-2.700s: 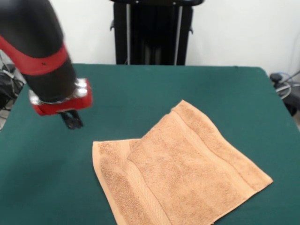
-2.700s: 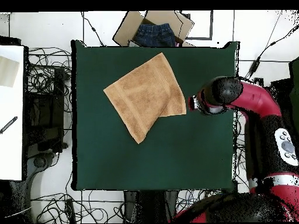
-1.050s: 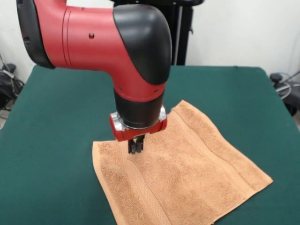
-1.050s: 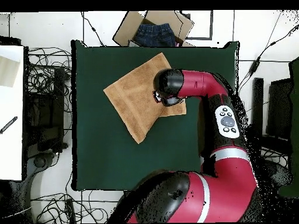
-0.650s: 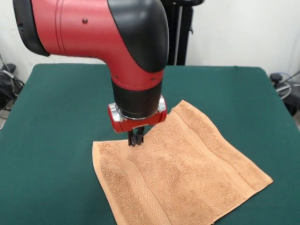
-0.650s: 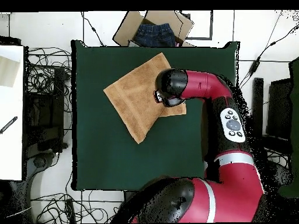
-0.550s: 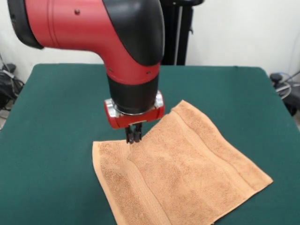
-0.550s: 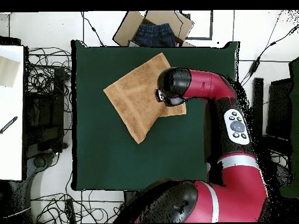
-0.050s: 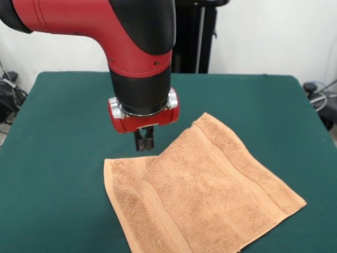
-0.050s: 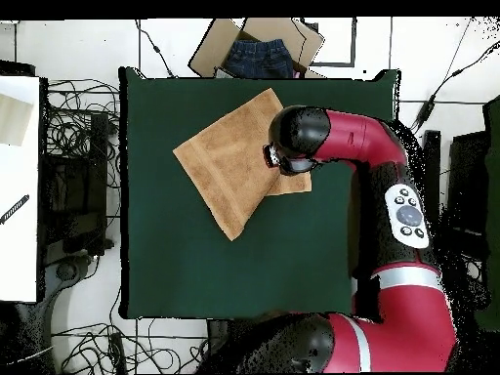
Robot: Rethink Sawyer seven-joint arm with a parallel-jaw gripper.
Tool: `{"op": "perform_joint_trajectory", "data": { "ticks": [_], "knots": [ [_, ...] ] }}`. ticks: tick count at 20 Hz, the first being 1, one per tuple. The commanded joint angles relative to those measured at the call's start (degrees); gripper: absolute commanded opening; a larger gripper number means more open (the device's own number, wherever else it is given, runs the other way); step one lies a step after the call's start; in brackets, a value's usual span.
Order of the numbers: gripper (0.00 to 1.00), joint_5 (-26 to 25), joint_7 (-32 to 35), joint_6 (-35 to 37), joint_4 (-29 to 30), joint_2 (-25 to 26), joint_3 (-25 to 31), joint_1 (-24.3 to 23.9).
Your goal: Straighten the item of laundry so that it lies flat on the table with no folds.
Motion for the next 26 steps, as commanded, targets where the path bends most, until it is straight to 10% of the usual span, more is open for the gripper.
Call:
{"op": "perform_joint_trajectory", "data": {
  "ticks": [1, 14, 26],
  "knots": [
    [0.00, 1.30, 14.27, -1.57, 5.10, 1.75, -2.53, 3.94],
    [0.00, 2.97, 18.30, -7.97, 9.95, 0.83, -5.15, 7.77],
    [0.00, 2.35, 6.81, -5.30, 6.61, 3.72, -3.83, 1.25]
  ]
}}
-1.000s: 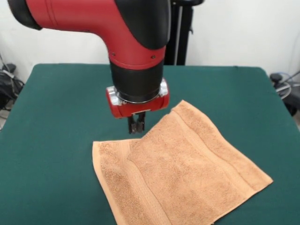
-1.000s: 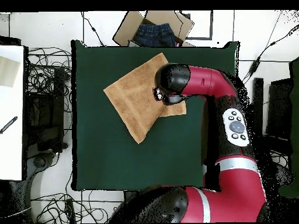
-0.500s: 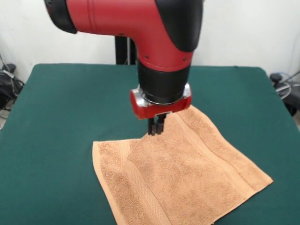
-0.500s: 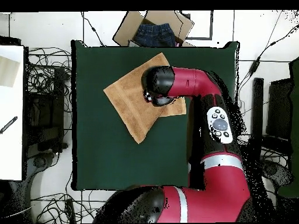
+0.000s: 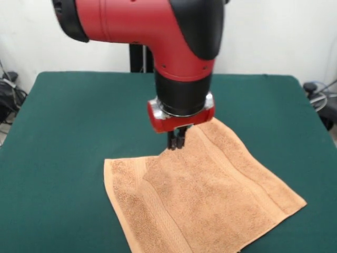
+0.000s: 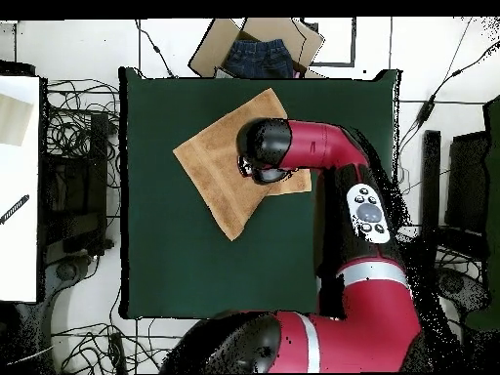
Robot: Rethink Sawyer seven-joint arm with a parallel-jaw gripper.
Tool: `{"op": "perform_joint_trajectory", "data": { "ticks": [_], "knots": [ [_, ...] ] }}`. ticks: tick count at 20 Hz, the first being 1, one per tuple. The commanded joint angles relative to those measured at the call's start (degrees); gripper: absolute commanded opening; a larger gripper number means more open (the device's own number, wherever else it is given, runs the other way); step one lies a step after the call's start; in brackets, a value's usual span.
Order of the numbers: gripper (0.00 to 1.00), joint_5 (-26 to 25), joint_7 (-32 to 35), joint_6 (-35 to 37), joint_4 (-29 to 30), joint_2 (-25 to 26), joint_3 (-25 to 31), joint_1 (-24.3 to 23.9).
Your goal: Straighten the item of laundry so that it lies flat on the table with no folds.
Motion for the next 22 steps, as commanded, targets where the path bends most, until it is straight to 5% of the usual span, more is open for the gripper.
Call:
{"op": "perform_joint_trajectory", "data": {
  "ticks": [1, 9, 22],
  "knots": [
    [0.00, 0.29, 4.83, -0.63, 1.99, 4.25, -0.53, -4.11],
    [0.00, -0.47, 1.95, 2.33, -5.68, 9.26, 1.10, -5.80],
    [0.00, -1.97, 6.39, -5.47, -3.71, 11.15, 0.42, -3.30]
  ]
}}
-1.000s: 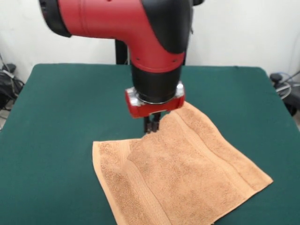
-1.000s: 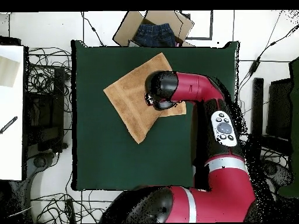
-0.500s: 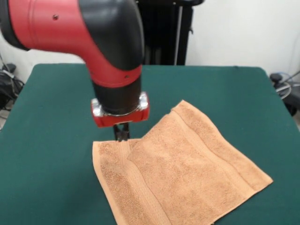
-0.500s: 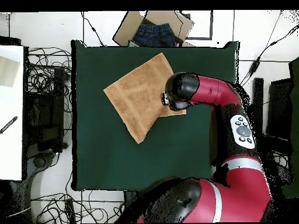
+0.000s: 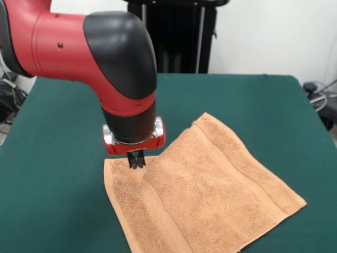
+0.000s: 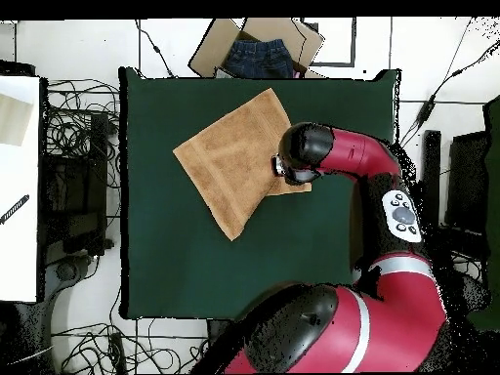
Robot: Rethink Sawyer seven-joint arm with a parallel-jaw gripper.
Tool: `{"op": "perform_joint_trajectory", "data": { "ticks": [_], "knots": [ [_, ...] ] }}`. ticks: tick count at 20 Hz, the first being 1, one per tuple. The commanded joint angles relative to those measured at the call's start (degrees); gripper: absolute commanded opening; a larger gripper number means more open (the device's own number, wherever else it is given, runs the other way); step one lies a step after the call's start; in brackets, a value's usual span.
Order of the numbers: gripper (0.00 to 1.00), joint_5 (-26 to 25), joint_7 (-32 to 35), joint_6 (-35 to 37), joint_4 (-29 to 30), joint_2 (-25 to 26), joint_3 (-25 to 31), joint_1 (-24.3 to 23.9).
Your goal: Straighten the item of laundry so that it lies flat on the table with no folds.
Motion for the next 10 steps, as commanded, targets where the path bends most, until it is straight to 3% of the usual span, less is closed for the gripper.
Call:
{"op": "perform_joint_trajectory", "data": {
  "ticks": [1, 10],
  "knots": [
    [0.00, -1.73, 6.39, -5.50, 1.54, 3.61, 0.39, 2.66],
    [0.00, -2.93, 6.94, -10.47, -2.74, 9.75, -0.37, 4.44]
  ]
}}
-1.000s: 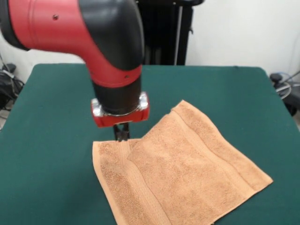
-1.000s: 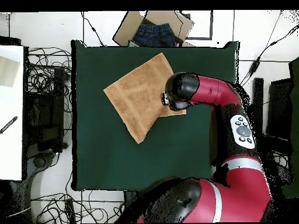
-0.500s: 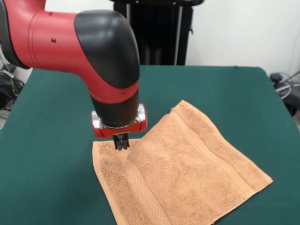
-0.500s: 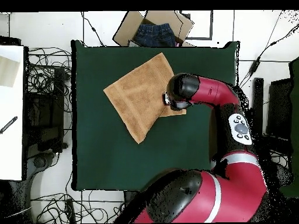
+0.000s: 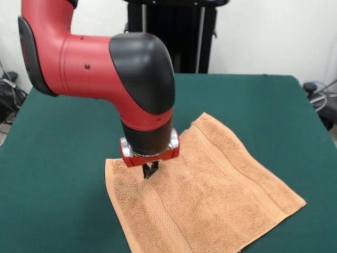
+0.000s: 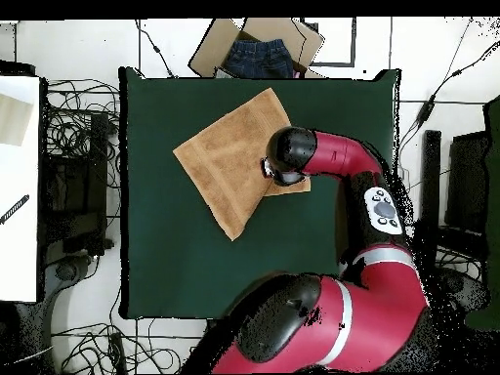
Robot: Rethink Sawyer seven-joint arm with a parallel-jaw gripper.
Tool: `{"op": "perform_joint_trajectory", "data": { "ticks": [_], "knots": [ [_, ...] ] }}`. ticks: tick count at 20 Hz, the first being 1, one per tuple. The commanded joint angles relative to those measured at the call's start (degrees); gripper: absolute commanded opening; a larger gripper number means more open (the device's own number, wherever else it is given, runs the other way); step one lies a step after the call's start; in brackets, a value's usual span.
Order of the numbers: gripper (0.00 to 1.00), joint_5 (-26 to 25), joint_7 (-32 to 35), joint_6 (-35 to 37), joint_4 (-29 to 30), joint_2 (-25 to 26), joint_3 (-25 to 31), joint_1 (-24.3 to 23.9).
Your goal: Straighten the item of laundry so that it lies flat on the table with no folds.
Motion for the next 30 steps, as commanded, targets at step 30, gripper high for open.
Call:
{"op": "perform_joint_trajectory", "data": {
  "ticks": [30],
  "knots": [
    [0.00, -3.62, 4.52, -12.23, -2.85, 14.01, 0.58, 0.53]
  ]
}}
